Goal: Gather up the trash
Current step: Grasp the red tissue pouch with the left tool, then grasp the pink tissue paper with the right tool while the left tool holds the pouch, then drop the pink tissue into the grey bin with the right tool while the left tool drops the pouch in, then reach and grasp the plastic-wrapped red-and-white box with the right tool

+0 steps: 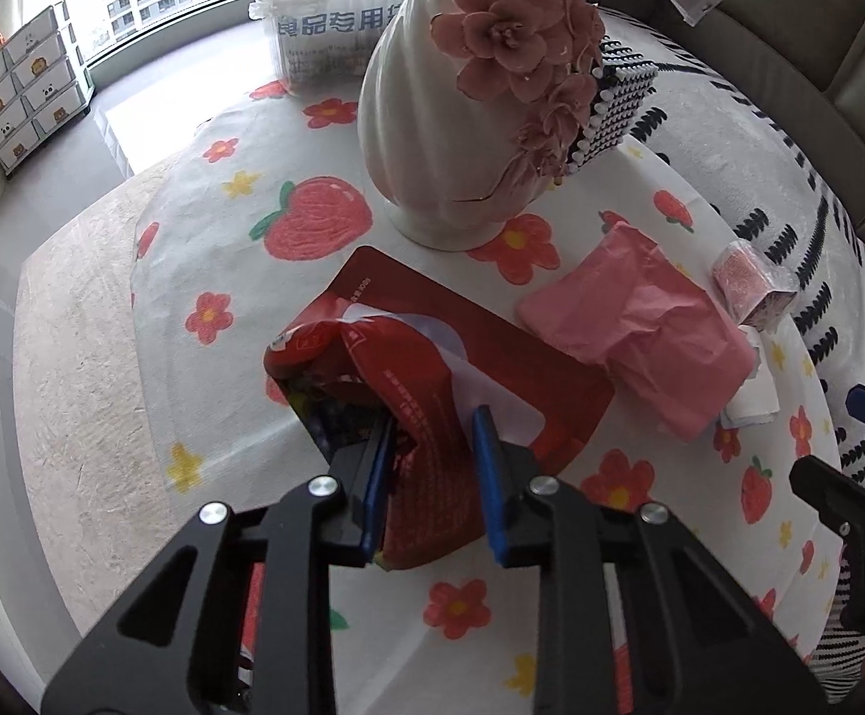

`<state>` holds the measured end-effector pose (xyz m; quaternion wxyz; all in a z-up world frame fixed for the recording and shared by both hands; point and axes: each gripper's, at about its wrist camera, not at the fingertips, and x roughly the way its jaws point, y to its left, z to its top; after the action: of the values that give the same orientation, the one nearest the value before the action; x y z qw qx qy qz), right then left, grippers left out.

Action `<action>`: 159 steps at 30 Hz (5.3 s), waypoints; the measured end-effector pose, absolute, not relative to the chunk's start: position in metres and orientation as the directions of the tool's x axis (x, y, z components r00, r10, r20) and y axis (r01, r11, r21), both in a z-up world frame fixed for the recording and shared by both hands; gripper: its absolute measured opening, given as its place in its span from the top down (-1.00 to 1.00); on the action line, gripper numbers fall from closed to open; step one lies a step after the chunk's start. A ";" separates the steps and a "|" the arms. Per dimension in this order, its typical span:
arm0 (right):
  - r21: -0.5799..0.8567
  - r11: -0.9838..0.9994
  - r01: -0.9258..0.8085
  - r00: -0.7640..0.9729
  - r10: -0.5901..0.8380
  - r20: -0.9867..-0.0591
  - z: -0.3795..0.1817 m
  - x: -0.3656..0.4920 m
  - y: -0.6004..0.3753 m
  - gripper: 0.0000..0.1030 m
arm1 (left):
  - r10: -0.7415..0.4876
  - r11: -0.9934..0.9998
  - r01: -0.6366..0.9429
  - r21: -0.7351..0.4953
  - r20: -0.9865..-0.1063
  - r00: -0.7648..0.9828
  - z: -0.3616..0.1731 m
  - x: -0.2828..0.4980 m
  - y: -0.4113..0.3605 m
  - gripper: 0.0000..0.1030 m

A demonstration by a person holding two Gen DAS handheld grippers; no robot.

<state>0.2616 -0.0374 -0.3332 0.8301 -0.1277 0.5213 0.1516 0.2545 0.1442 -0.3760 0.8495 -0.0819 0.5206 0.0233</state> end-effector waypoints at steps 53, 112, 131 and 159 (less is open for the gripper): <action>0.007 0.576 -0.817 0.244 0.357 -0.901 -0.323 0.138 0.121 1.00 | 0.137 0.888 -0.450 -0.090 -0.884 0.448 -0.336 0.053 0.257 0.66; 0.021 0.410 -0.912 0.124 0.324 -0.938 -0.339 0.056 0.162 0.50 | 0.264 0.764 -0.645 0.025 -0.924 0.277 -0.367 -0.070 0.250 -0.10; -0.036 0.790 -0.612 0.332 0.215 -0.919 -0.327 0.173 -0.008 0.35 | 0.174 0.917 -0.399 0.004 -0.904 0.391 -0.338 0.065 0.140 -0.20; -0.058 0.925 -0.376 0.423 0.116 -0.899 -0.365 0.307 -0.178 0.27 | -0.039 0.999 -0.002 -0.046 -0.874 0.485 -0.370 0.286 -0.045 -0.20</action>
<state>0.3066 -0.1783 -0.3646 0.8341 -0.1260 0.5165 0.1475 0.2862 -0.0452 -0.3701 0.8615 -0.0204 0.5072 -0.0107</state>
